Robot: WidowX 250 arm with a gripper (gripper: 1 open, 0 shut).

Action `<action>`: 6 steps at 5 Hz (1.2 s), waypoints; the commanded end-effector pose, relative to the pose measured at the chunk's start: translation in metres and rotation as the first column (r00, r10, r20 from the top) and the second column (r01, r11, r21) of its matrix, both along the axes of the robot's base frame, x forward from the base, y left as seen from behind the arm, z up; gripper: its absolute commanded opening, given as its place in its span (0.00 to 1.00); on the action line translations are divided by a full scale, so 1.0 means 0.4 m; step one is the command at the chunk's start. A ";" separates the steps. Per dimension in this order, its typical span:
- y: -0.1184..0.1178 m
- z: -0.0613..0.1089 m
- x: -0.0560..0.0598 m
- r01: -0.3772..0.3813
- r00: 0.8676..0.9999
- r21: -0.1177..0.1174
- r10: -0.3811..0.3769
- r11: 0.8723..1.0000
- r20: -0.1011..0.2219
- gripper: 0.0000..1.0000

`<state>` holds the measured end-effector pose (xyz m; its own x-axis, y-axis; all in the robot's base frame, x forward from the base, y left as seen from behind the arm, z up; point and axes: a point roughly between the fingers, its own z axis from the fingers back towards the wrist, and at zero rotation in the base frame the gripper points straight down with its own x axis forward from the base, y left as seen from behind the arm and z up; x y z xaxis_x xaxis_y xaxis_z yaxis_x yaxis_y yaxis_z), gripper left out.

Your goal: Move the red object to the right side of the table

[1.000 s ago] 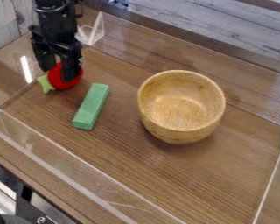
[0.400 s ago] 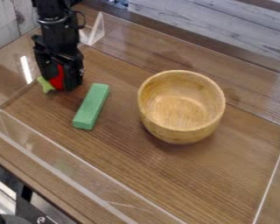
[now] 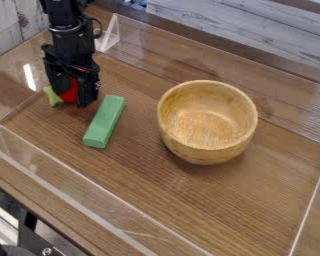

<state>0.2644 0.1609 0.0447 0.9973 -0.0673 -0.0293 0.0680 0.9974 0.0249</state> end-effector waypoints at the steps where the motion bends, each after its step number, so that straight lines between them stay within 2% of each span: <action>1: 0.039 0.041 0.034 0.027 0.998 0.014 -0.028 1.000 0.048 1.00; 3: 0.063 0.061 0.069 -0.071 0.997 -0.028 0.072 0.997 0.035 1.00; 4: 0.064 0.052 0.072 -0.135 0.990 -0.042 0.136 0.990 0.024 0.00; 5: 0.065 0.041 0.075 -0.192 0.981 -0.052 0.192 0.980 0.006 0.00; 6: 0.080 0.023 0.073 -0.225 0.974 -0.063 0.225 0.972 -0.009 1.00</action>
